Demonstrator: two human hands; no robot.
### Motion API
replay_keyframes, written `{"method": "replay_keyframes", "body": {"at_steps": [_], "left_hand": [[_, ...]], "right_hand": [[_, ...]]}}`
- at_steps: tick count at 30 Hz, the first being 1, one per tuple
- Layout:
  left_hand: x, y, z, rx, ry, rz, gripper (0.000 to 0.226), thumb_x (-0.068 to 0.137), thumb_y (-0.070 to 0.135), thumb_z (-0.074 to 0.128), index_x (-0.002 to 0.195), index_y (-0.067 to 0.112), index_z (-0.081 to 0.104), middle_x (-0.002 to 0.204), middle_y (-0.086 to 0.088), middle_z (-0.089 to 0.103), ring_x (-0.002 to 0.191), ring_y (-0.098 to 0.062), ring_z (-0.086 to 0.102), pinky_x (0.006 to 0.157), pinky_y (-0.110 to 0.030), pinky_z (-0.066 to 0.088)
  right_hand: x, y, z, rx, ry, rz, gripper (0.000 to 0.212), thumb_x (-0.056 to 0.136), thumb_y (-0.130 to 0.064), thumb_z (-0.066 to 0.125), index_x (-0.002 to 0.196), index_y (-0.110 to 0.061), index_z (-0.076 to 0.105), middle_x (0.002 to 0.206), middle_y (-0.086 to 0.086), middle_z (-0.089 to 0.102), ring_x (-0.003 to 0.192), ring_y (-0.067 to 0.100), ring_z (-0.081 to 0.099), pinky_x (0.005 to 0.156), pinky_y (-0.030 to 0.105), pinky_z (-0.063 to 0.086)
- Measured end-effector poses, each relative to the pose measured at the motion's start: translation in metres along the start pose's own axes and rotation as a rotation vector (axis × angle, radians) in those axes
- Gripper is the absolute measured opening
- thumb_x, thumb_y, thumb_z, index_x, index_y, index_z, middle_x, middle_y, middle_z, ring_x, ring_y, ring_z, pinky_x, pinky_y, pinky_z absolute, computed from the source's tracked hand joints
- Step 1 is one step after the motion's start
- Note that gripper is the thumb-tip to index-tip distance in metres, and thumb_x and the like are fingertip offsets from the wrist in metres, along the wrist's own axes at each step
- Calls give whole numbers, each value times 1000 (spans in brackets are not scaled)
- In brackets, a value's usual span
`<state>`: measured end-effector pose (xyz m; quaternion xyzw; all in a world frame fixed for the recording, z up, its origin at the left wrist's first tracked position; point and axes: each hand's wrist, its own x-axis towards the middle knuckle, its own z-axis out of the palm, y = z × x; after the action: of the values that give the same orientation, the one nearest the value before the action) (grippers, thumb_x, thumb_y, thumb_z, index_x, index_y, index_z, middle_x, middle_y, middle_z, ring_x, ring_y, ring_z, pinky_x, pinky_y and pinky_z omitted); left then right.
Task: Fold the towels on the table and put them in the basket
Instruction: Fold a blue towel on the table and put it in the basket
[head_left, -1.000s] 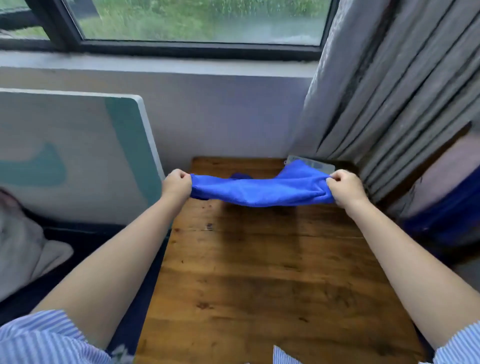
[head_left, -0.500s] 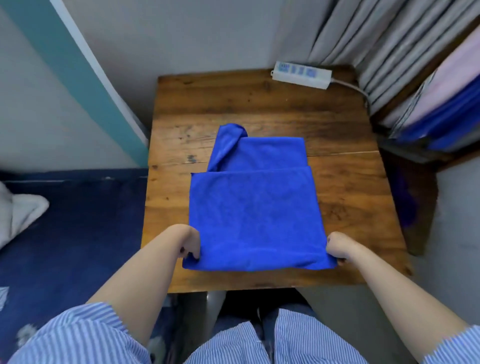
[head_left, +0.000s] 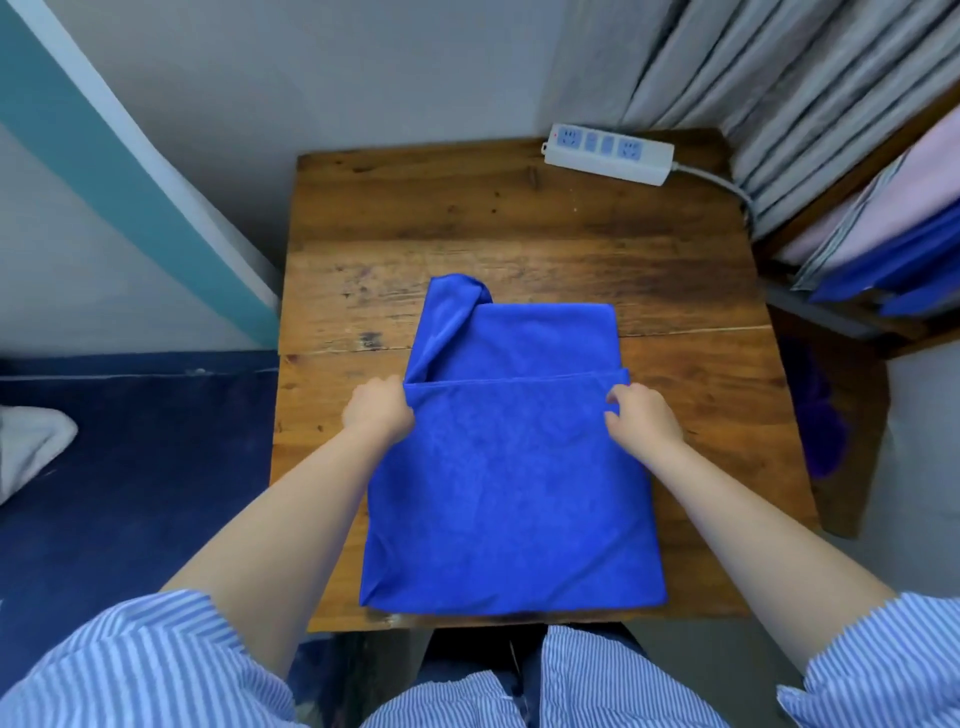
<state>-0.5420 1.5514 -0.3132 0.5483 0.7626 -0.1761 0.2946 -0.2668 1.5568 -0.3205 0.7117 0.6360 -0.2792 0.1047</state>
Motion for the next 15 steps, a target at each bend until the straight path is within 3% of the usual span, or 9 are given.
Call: {"method": "replay_keyframes", "body": {"at_steps": [3,9,12,15], "left_hand": [[15,9,-4,90,43,-3,35,91,8,41,126,8,42,131,-12,43,124,-29,39,93,-38,42],[38,-2,-5,232,-56,-3,30,90,3,36,118,8,45,121,-11,53,116,-30,46,86,-36,42],[45,-10,-12,129,-89,138,26,93,10,38,111,5,57,107,-11,55,109,-31,50,81,-33,41],[39,-10,-35,-66,-305,336,15,94,10,46,96,9,61,92,-3,48,93,-22,49,72,-25,34]], "right_hand": [[27,-14,-5,-16,2,-74,38,90,-9,46,127,-7,48,131,13,48,124,31,39,102,35,34],[58,-19,-16,-212,-111,-99,36,88,-6,44,123,-12,49,125,9,48,120,28,40,97,36,35],[64,-13,-22,-271,-159,-101,32,87,-7,45,115,-15,58,120,7,57,118,27,44,94,34,37],[61,-8,-41,-106,-166,-123,27,84,-7,49,102,-14,67,108,10,63,104,27,55,79,30,40]]}}
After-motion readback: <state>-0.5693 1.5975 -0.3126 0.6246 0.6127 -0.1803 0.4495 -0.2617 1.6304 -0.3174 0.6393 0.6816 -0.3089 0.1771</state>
